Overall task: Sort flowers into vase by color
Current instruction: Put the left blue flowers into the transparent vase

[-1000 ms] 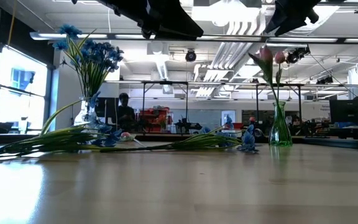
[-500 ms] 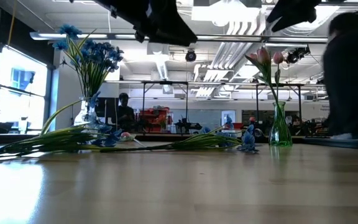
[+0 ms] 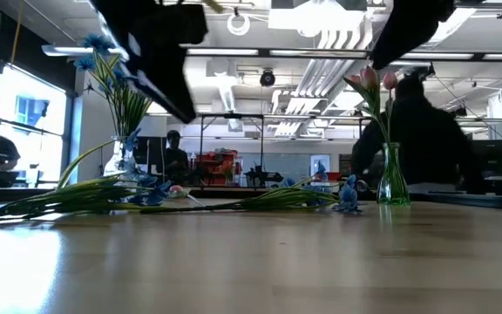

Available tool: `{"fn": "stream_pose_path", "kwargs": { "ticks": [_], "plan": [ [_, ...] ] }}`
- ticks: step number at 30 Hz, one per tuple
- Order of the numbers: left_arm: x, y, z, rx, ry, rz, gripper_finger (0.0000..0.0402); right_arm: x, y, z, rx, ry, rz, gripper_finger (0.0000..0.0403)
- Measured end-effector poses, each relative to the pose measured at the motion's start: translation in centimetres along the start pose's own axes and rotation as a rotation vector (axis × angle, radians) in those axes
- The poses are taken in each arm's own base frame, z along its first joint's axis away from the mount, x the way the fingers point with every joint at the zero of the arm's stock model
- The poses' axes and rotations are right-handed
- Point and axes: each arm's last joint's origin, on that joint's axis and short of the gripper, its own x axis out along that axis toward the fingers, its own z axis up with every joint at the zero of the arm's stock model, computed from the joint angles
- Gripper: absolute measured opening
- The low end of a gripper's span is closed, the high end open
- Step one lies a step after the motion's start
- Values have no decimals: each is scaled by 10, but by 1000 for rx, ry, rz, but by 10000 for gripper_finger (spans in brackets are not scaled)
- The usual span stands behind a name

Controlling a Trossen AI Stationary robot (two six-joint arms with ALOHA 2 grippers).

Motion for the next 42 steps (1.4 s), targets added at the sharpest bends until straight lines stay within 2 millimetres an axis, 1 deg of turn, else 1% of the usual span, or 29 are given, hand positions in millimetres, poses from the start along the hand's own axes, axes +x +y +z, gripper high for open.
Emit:
{"fn": "stream_pose_path", "kwargs": {
  "ticks": [2,6,8,10,12,14,17,20,22,28,31,34,42],
  "plan": [
    [-11,-2,-6,-48,84,-13,147,12,12,-5,-1,39,-41,243],
    [-38,-15,-23,-116,228,-71,147,37,31,-17,-64,125,-112,243],
    [-50,-22,-37,-159,335,-105,147,48,37,-22,-96,159,-139,243],
    [-59,-28,-53,-202,413,-97,147,56,42,-25,-120,182,-161,243],
    [-65,-35,-68,-229,438,-73,147,62,45,-27,-134,193,-178,243],
    [-66,-41,-82,-278,425,-49,147,64,46,-28,-145,197,-188,243],
    [-56,-41,-97,-414,422,-10,148,65,45,-28,-152,179,-211,243],
    [-43,-38,-107,-476,409,-13,155,63,44,-27,-156,160,-228,243],
    [-32,-34,-111,-514,405,-29,168,62,43,-27,-167,151,-237,243],
    [-8,-18,-113,-585,415,-37,223,62,43,-26,-180,142,-245,243],
    [-1,-12,-110,-579,428,-18,232,62,43,-26,-179,140,-247,243],
    [6,-8,-109,-549,450,-8,223,62,43,-26,-175,137,-247,243],
    [26,-8,-113,-495,564,9,158,62,43,-25,-166,134,-240,243]
  ]
}}
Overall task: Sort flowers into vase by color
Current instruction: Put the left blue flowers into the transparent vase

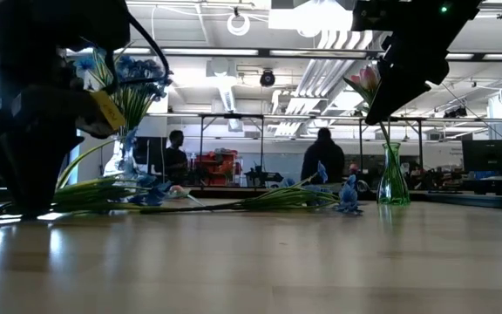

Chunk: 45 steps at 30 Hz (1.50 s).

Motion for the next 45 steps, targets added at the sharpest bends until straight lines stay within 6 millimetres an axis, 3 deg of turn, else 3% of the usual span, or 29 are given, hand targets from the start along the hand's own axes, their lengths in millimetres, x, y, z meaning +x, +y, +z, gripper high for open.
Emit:
{"fn": "stream_pose_path", "kwargs": {
  "ticks": [4,9,11,16,20,26,30,35,40,45],
  "plan": [
    [4,2,2,7,33,19,121,0,0,0,0,1,2,243],
    [2,5,7,28,47,5,29,0,1,1,9,-9,5,243],
    [1,5,9,28,46,-4,11,0,2,3,27,-33,6,243],
    [-5,5,11,73,-57,-25,5,-4,6,2,34,-96,-27,243],
    [-28,1,20,119,-401,-46,3,2,14,-14,49,-147,-57,243],
    [-76,-15,40,283,-931,-117,1,27,33,-38,177,-267,50,243],
    [-105,-20,55,476,-1165,-71,1,36,39,-48,170,-332,101,243],
    [-120,-10,78,627,-1293,155,3,37,40,-48,156,-352,107,243],
    [-131,6,95,508,-1343,298,9,37,40,-47,145,-363,109,243],
    [-150,27,97,466,-1354,342,2,37,41,-47,148,-363,111,243]
  ]
}}
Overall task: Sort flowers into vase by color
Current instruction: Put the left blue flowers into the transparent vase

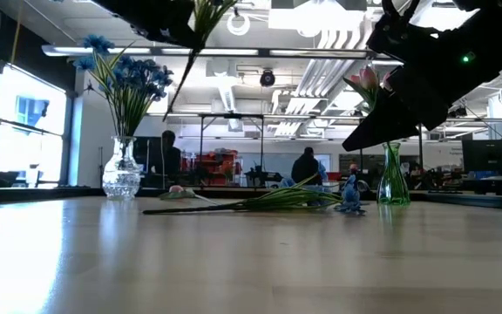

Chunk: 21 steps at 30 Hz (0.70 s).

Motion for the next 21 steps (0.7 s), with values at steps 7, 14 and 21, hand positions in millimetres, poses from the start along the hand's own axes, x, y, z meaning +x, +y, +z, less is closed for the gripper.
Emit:
{"fn": "stream_pose_path", "kwargs": {
  "ticks": [7,14,21],
  "plan": [
    [-17,28,-3,25,-58,71,1,0,0,0,0,0,0,243],
    [-44,49,-47,-30,-187,193,1,0,0,0,-3,-1,0,243],
    [-57,61,-73,13,-182,315,0,0,0,0,-5,-4,2,243]
  ]
}}
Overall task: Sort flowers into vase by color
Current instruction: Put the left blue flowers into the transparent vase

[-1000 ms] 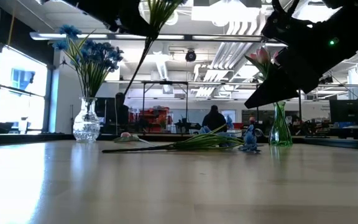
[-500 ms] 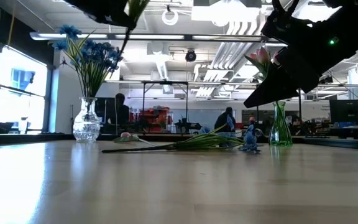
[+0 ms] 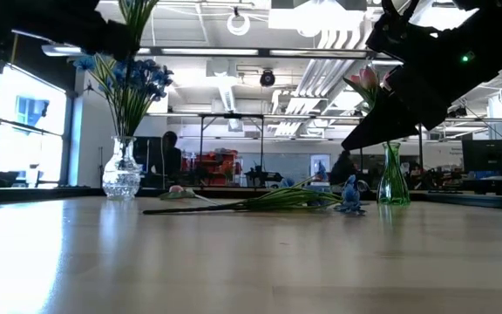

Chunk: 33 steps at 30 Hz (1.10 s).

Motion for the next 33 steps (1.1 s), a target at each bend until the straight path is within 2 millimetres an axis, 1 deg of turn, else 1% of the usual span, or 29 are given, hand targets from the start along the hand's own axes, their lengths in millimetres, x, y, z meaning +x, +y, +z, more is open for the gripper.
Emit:
{"fn": "stream_pose_path", "kwargs": {
  "ticks": [4,7,12,17,22,33],
  "plan": [
    [3,0,-13,33,11,8,0,0,0,1,-8,-4,1,243],
    [7,3,-18,25,7,17,0,0,1,2,-4,-10,4,243],
    [15,9,-20,54,-9,46,0,0,1,2,-20,-15,7,243],
    [23,14,-24,82,-37,37,0,0,1,2,-18,-16,8,243],
    [31,20,-29,40,-43,46,0,0,1,3,-17,-17,9,243],
    [38,24,-44,3,47,43,0,0,1,3,-16,-17,9,243]
  ]
}}
